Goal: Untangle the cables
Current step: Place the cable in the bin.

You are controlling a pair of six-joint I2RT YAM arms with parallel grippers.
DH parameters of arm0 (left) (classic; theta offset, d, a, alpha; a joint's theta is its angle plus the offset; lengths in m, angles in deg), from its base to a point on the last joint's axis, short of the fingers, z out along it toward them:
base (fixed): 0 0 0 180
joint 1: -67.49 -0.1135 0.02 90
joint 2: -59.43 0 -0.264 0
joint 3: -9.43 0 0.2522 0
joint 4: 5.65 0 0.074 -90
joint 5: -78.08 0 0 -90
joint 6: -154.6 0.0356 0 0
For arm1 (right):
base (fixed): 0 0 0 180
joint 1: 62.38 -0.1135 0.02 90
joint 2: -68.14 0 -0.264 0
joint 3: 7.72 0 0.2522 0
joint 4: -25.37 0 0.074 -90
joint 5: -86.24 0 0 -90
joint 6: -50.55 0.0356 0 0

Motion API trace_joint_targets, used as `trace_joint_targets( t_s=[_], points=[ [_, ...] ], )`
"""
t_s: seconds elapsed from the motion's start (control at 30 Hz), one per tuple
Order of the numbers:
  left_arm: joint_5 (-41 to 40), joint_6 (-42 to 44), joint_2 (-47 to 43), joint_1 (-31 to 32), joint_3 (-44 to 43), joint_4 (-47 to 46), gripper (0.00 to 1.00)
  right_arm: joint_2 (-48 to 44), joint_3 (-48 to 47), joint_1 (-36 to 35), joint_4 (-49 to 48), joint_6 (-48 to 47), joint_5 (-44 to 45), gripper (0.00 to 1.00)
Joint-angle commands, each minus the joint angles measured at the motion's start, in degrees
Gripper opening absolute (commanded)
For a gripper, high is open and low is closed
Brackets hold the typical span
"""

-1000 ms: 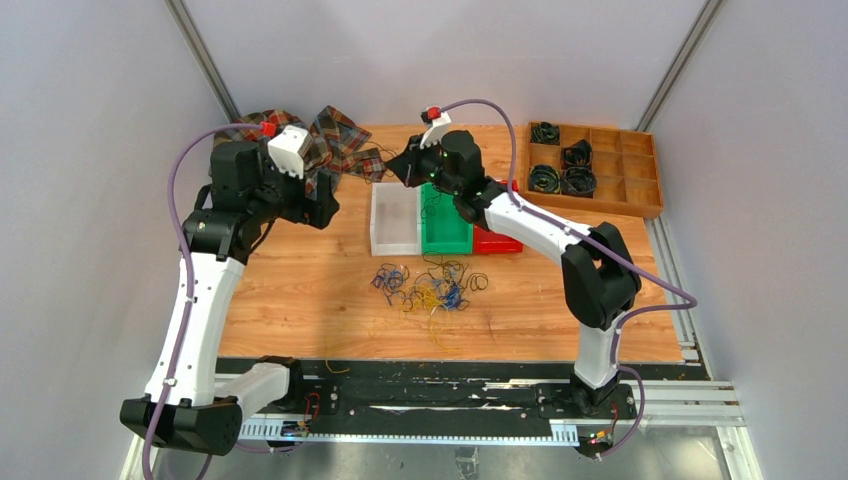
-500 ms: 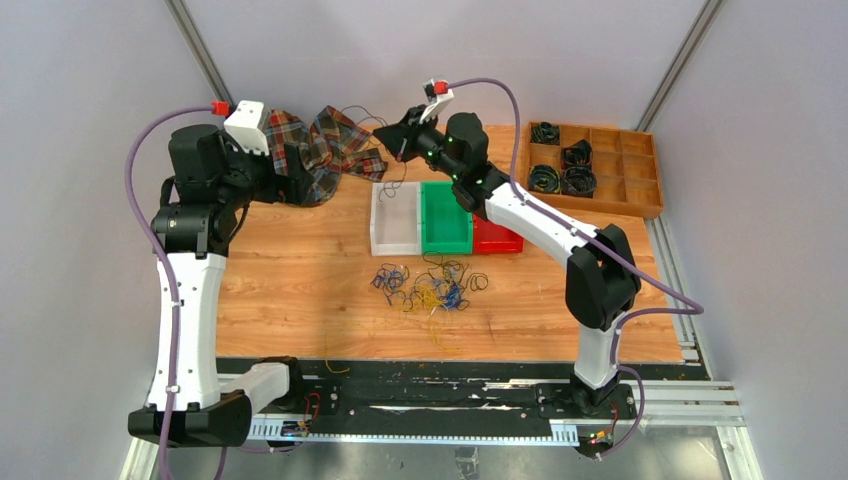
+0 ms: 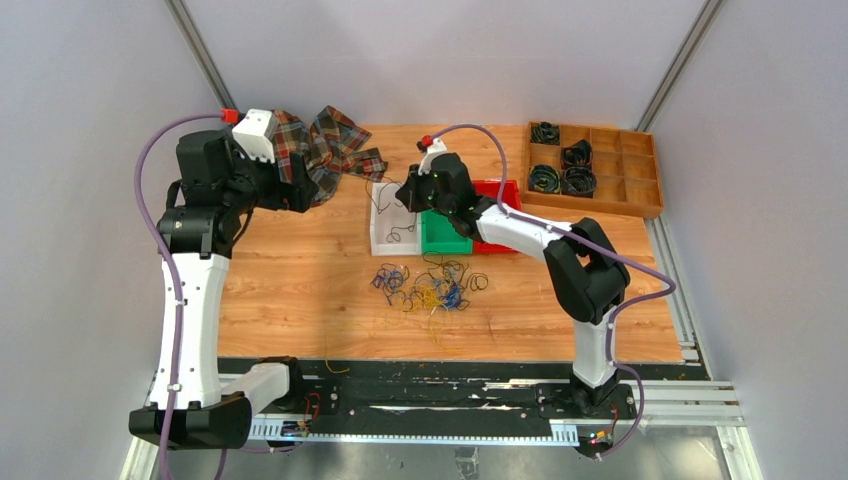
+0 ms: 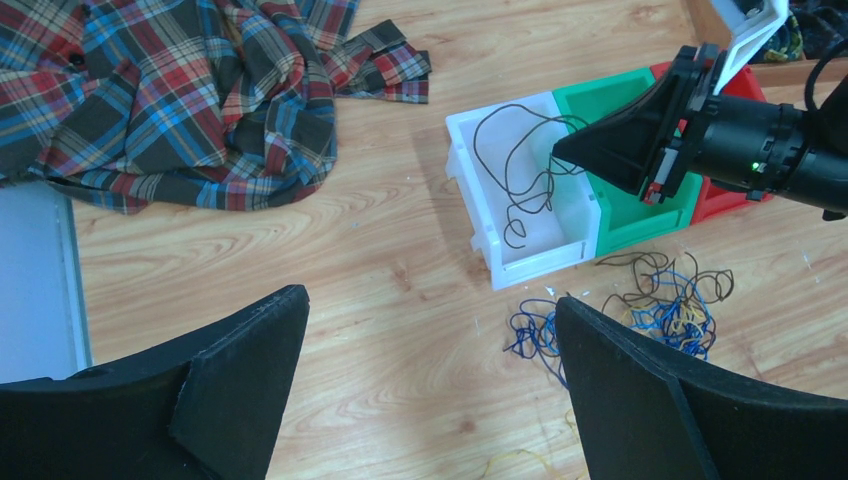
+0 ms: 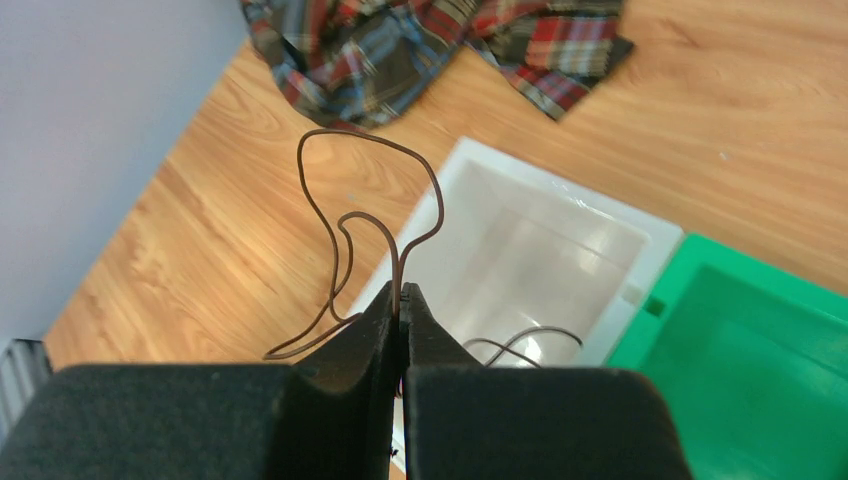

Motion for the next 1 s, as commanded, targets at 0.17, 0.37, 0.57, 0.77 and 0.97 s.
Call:
trace_joint_targets(
  t_s=[0.17,0.37,0.57,0.77,0.97],
  points=[
    [2.1,0.9,-1.4,-0.5,-0.7,-1.6,0.98,1.2,-10.0,-2.6,27.5,-12.0,13.0,0.01],
    [2.8,0.6,-1.7,-0.5,-0.3,-1.5,0.98,6.3,-17.4,-4.0,38.0,-15.7,19.0,0.01],
    [3.2,1.7,-1.8,-0.5,0.0,-1.6,0.98,12.4,-25.3,-4.2,43.3,-16.9,17.5,0.01],
    [3.5,2.9,-2.3,-0.4,1.3,-2.3,0.98,16.0,-30.7,-5.0,43.7,-17.5,16.4,0.11],
    [3.9,3.7,-2.1,-0.5,1.3,-2.4,0.98,15.3,-32.6,-5.0,43.3,-17.4,14.1,0.52]
  ],
)
